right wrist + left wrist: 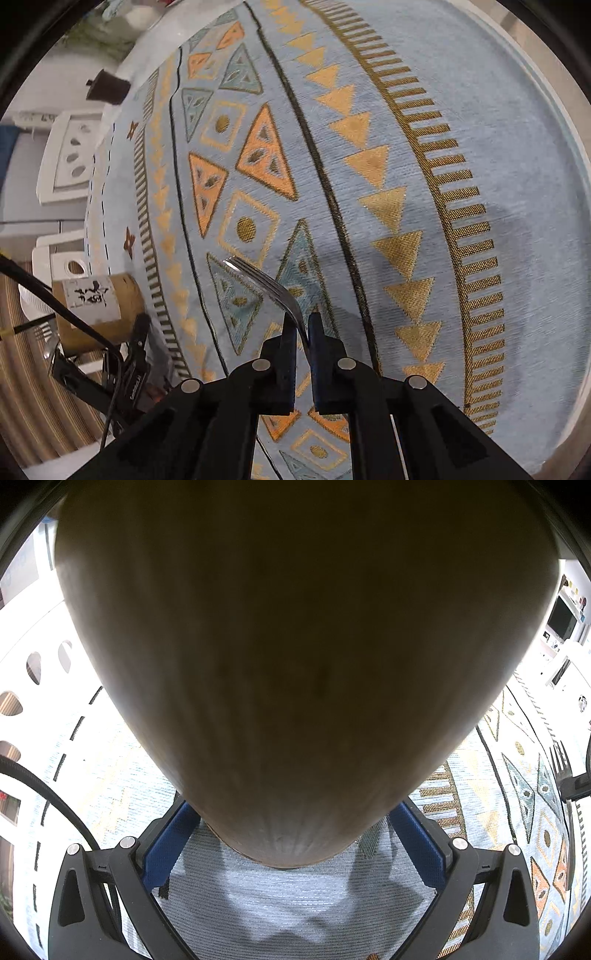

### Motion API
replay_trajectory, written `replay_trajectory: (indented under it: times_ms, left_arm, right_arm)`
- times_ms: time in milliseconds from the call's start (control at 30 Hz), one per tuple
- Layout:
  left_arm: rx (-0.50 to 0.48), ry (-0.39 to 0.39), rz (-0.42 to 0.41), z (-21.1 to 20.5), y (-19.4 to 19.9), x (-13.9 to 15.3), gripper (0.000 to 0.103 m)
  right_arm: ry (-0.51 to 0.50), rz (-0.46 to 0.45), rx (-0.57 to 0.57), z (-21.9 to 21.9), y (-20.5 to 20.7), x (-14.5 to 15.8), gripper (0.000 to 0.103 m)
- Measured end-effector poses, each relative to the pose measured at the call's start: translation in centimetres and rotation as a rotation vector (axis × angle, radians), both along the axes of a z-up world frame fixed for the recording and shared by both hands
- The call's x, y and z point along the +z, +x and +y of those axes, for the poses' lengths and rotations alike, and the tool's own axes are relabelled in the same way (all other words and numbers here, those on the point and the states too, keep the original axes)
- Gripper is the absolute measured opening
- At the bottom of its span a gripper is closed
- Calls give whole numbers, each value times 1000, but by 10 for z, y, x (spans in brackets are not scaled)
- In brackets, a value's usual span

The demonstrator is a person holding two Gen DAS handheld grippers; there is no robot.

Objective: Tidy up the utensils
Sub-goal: 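Move the open right gripper to the last steel fork and close on it, then lift the steel fork with the right gripper toward the wooden holder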

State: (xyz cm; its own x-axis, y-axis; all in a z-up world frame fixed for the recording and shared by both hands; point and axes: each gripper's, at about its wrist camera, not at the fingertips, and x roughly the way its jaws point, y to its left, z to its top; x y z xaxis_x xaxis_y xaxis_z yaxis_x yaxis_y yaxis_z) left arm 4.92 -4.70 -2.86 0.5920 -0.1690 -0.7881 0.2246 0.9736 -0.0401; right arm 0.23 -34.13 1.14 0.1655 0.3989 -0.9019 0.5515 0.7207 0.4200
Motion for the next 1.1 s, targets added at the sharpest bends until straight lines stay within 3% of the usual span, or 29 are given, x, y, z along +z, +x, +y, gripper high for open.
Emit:
replay_trajectory:
  times_ms: [167, 233, 367, 533, 800, 833, 933, 1100]
  left_arm:
    - [0, 0, 0, -1, 0, 0, 103]
    - [0, 0, 0, 0, 0, 0, 103]
    - [0, 0, 0, -1, 0, 0, 103]
    - [0, 0, 0, -1, 0, 0, 103]
    - [0, 0, 0, -1, 0, 0, 103]
    - [0, 0, 0, -1, 0, 0, 103]
    - [0, 0, 0, -1, 0, 0, 103]
    - [0, 0, 0, -1, 0, 0, 103]
  right_arm:
    - [46, 0, -6, 13, -13, 5, 7]
    - [42, -3, 54, 15, -12, 12, 9]
    - [-82, -19, 193, 28, -4, 22, 9]
    - [-55, 36, 274, 47, 1, 10, 10]
    - [-232, 13, 389, 76, 10, 22, 12]
    - [-235, 9, 397, 76, 11, 22, 16]
    - [-239, -5, 395, 72, 15, 20, 40]
    - [-204, -36, 462, 65, 25, 6, 41]
